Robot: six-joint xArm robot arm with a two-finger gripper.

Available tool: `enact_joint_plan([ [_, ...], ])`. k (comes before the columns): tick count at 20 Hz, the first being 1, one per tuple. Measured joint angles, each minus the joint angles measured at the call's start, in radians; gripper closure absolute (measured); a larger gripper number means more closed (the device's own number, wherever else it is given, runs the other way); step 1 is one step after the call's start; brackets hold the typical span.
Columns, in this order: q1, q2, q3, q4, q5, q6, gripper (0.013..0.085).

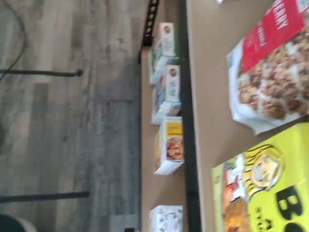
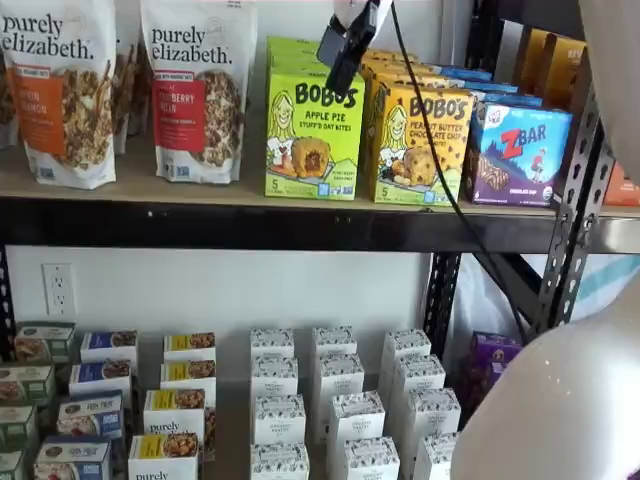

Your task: Pick the green box on the top shelf, the fourth from the left

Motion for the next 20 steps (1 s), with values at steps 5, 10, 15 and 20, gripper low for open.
enact_joint_plan([
  [5, 0.012, 0.014, 0.005, 0.003, -0.076, 0.009, 0.013],
  [10, 0.012, 0.064, -0.031, -0.01, -0.106, 0.005, 0.013],
  [15, -0.005, 0.12, -0.073, -0.033, -0.111, -0.018, 0.013],
  [20, -0.026, 0.164, -0.097, -0.059, -0.115, -0.047, 0.013],
])
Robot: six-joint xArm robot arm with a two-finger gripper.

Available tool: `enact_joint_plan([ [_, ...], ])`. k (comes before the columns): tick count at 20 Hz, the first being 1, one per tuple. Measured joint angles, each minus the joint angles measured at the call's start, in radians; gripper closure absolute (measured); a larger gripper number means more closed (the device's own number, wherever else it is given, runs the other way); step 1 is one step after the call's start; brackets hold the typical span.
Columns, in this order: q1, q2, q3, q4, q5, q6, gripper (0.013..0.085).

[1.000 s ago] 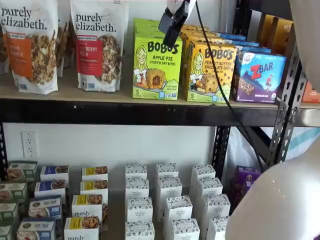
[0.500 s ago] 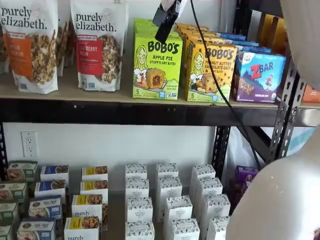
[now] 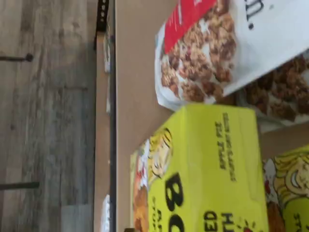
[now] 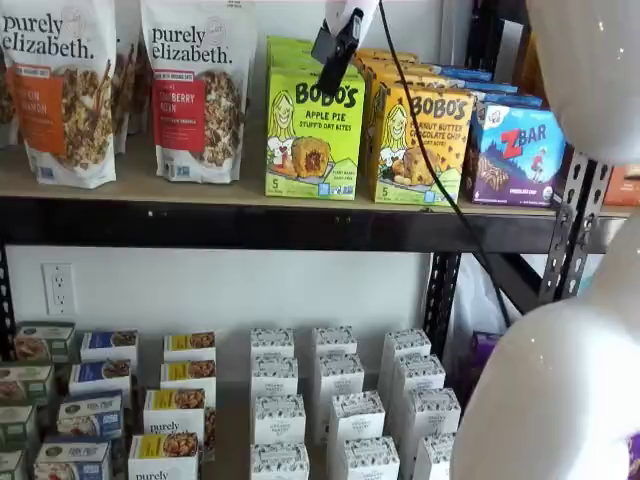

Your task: Pick the green box on the top shelf, the fourth from the left

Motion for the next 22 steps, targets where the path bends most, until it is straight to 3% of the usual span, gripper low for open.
enact_joint_plan([
  [10, -0.03, 0.12, -0.14, -0.047, 0.187, -0.037, 0.013],
  [19, -0.029, 0.129, -0.145, -0.049, 0.213, -0.037, 0.013],
  [22, -0.03, 0.132, -0.149, -0.047, 0.225, -0.038, 0.021],
])
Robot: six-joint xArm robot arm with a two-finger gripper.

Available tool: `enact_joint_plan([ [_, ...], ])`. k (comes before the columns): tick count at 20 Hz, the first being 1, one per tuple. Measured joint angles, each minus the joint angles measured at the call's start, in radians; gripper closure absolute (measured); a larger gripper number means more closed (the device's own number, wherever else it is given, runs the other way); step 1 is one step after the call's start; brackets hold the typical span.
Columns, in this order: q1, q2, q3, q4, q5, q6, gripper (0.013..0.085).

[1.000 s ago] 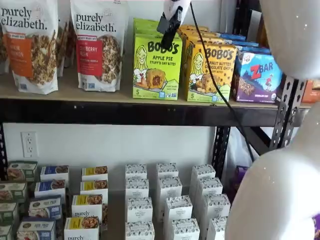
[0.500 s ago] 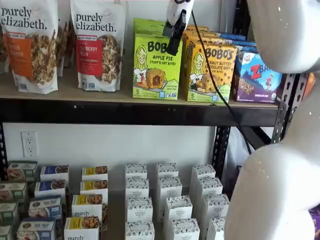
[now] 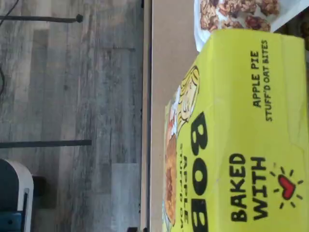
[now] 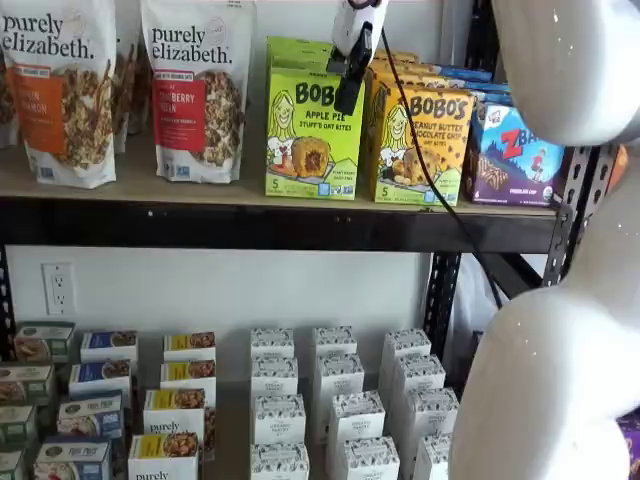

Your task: Pick the green box on the top shelf, the fourth from the left

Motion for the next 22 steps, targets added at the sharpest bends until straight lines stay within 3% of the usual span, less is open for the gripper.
enact_joint_plan([
  [12, -0.005, -0.013, 0.018, 0.011, -0.015, -0.004, 0.045],
  [16, -0.006, -0.016, 0.02, 0.016, -0.017, -0.005, 0.057],
  [22, -0.004, -0.019, 0.023, 0.013, -0.02, -0.003, 0.057],
])
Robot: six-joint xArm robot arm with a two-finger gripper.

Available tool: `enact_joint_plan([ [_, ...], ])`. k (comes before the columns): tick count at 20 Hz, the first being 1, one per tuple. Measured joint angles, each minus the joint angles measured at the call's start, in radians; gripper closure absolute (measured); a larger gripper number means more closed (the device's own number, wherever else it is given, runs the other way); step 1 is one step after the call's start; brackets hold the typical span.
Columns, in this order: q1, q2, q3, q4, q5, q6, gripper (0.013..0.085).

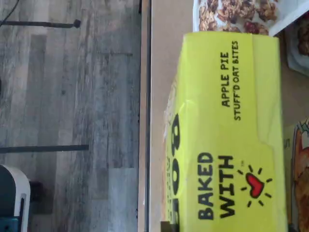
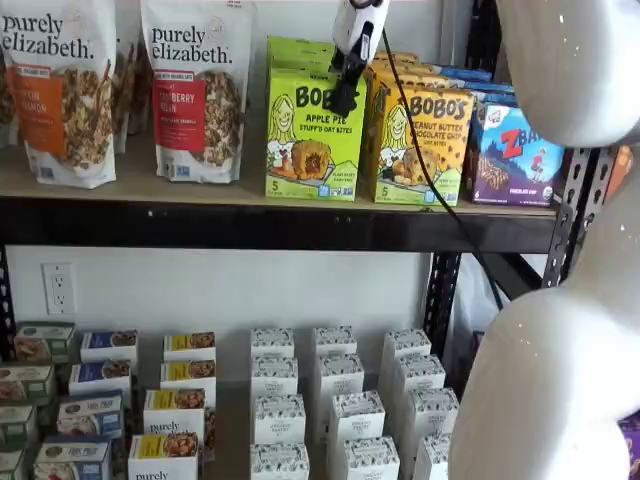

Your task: Pick the green box on the top shelf, the fourth from the left

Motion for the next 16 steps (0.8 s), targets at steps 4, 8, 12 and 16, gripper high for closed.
enact_joint_plan([
  [4, -0.001, -0.002, 0.003, 0.003, -0.003, -0.001, 0.057],
  [8, -0.001, -0.003, 0.005, 0.001, -0.005, -0.001, 0.057],
  [12, -0.001, -0.005, 0.008, 0.0, -0.007, -0.001, 0.057],
  [16, -0.001, -0.005, 0.009, 0.001, -0.007, -0.001, 0.057],
])
